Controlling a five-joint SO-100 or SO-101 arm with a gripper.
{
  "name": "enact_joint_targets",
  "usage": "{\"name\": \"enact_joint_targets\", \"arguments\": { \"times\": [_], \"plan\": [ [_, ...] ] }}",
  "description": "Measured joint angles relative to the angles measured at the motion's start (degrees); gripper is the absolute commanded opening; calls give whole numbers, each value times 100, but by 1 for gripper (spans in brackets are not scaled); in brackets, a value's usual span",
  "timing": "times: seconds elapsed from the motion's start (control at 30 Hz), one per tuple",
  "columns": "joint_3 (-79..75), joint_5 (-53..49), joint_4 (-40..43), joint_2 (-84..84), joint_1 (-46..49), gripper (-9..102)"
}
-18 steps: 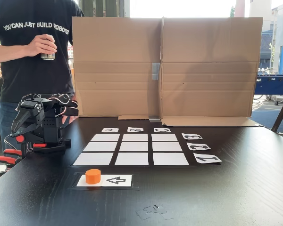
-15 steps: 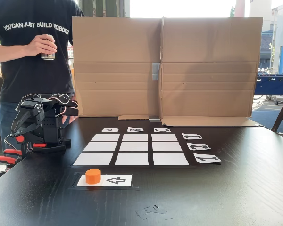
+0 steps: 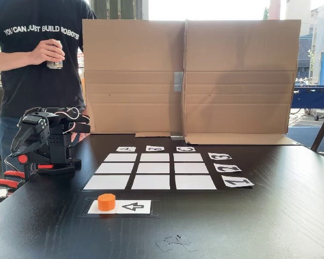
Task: Pick up the round, orange token and place it in the grid on square A2.
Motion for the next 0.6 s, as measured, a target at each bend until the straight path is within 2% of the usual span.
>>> {"name": "enact_joint_targets", "arguments": {
  "times": [0.6],
  "plan": [
    [-26, 0, 0, -79, 0, 0]
  ]
}}
